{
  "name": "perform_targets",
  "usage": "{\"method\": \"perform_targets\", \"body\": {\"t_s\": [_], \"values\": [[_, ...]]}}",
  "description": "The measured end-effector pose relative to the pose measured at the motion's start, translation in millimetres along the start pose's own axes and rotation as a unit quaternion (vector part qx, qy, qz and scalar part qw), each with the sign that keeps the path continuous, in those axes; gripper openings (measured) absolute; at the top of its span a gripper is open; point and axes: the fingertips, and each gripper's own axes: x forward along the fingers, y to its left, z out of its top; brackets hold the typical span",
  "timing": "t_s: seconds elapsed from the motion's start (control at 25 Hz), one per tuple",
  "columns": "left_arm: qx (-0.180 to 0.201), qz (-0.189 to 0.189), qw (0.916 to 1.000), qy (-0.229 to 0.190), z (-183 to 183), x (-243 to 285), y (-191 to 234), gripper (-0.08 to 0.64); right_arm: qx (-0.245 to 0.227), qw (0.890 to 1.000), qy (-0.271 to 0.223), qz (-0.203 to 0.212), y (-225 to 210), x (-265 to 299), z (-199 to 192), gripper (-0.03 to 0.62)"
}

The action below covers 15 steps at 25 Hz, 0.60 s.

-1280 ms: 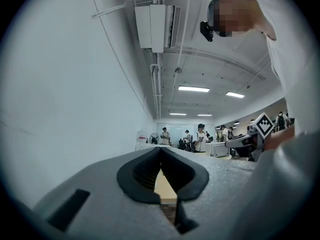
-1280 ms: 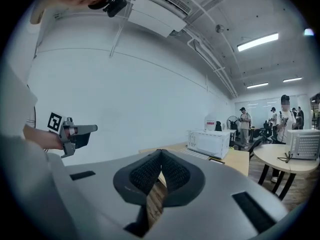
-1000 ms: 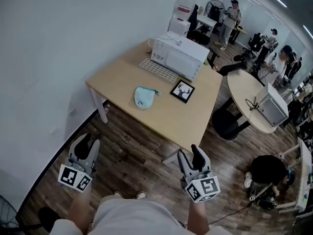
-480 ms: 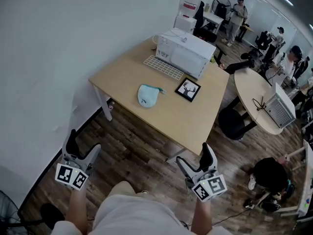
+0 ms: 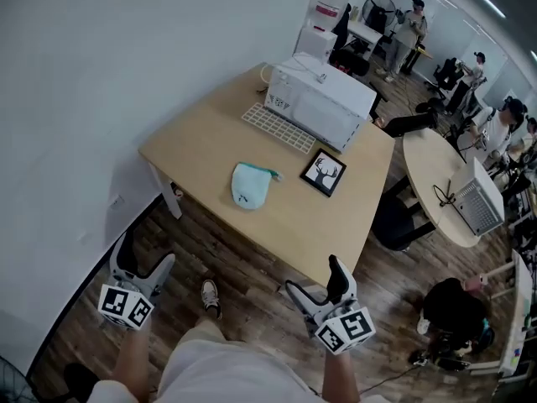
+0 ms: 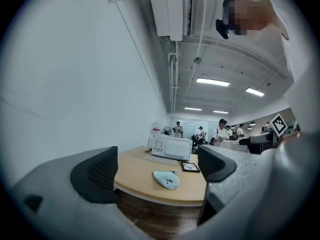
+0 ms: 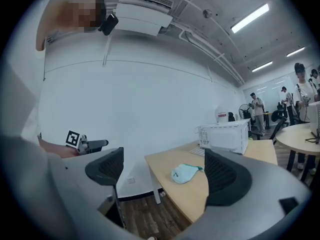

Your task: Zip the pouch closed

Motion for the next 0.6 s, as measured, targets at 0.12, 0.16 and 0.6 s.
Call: {"method": "perform_targets", "body": {"t_s": [0.12,0.16,0.6], "values": [[-0.008,-0.018,0.9998,-0.001,4.6,55.6,24.9,0.492,-0.006,1.0,0.015,0.016,-1.5,53.4,9.5,0.491],[-0.008,-0.022,0.9997,-0.003,8.1,72.7,35.2,0.492,-0.013,1.0,0.016,0.019,-3.3,71.5,15.7,0.491],[-0.055,-0.085,0.9947,0.017,-6.1,211.0,84.8,0.492,-0.033,0.997,0.072,-0.019,-39.2,191.9,29.0,0.491]]}}
